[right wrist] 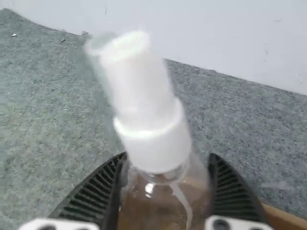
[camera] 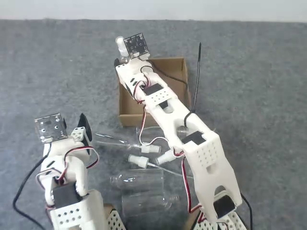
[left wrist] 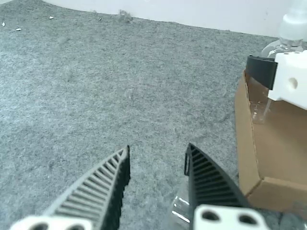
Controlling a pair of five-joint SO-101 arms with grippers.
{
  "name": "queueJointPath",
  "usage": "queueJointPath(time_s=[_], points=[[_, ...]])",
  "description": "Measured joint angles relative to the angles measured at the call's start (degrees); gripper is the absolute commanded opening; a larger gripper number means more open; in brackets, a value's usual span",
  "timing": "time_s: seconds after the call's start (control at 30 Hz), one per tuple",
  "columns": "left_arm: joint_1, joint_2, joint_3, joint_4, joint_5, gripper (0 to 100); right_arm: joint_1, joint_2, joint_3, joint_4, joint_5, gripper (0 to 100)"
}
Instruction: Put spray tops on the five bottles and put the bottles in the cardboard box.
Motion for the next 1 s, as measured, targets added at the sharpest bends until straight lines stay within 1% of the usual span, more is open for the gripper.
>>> queueJointPath(time_s=[0.13, 0.37, 0.5, 0.63, 1.0], points=[[0.0, 0.0, 1.4, 0.0, 0.0, 18, 0.0, 0.1, 0.0, 2.6, 0.1, 29.2], [0.0, 0.0, 1.7, 0.0, 0.0, 18, 0.0, 0.1, 0.0, 3.9, 0.1, 29.2], [0.0, 0.0, 1.7, 0.0, 0.0, 18, 0.0, -0.7, -0.3, 7.0, 0.2, 29.2], [0.0, 0.0, 1.7, 0.0, 0.0, 18, 0.0, -2.9, -0.3, 11.3, 0.2, 29.2], [0.0, 0.0, 1.7, 0.0, 0.0, 18, 0.0, -9.8, -0.1, 27.7, 0.0, 29.0]])
